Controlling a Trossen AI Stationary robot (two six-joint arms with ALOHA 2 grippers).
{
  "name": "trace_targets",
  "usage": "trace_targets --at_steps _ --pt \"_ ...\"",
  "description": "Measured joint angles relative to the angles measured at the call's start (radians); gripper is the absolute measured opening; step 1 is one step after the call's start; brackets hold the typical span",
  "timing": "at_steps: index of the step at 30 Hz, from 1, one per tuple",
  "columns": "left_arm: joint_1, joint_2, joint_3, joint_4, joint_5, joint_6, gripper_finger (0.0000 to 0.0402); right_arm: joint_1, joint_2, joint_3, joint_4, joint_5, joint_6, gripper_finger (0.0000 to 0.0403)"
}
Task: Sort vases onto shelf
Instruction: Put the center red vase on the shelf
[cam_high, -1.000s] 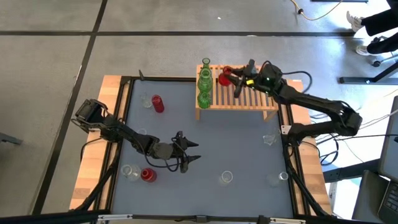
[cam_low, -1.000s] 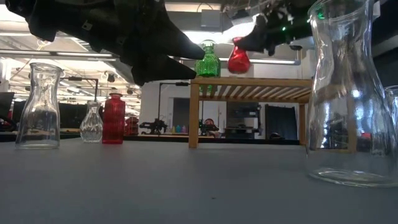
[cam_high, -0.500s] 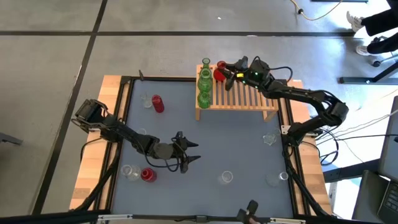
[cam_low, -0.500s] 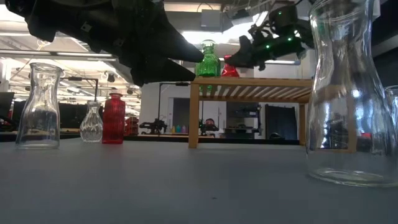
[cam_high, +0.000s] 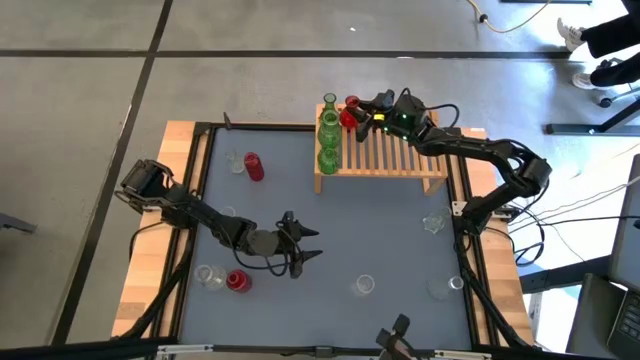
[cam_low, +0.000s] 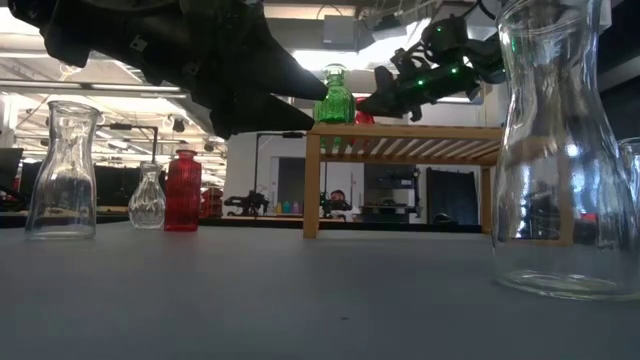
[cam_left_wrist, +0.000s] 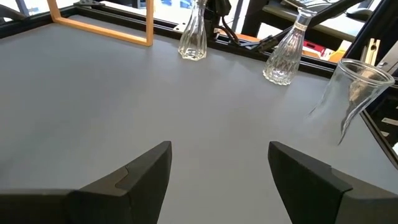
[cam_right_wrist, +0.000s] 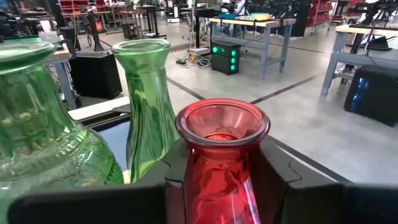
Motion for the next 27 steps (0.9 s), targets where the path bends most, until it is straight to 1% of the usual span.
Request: trace_targets --at_steps 4,11,17,23,25,27 --pt "0.000 0.000 0.000 0.000 0.000 0.000 0.0261 0.000 0.000 0.000 0.003 0.001 -0.002 0.0097" --pt "0.000 0.000 0.000 0.000 0.000 0.000 0.0261 0.000 0.000 0.000 0.008 0.070 -0.003 0.0097" --pt "0.000 0.000 0.000 0.000 0.000 0.000 0.0261 0.000 0.000 0.000 0.009 0.073 -0.004 0.0097" --pt "0.000 0.000 0.000 0.000 0.000 0.000 0.0261 0.000 0.002 0.000 0.004 0.106 0.004 0.0097" --pt "0.000 0.000 0.000 -0.001 0.000 0.000 0.0261 0.000 0.002 0.000 0.000 0.108 0.004 0.0102" --pt "0.000 0.000 0.000 -0.002 0.000 0.000 0.0261 0.000 0.002 0.000 0.000 0.114 0.004 0.0116"
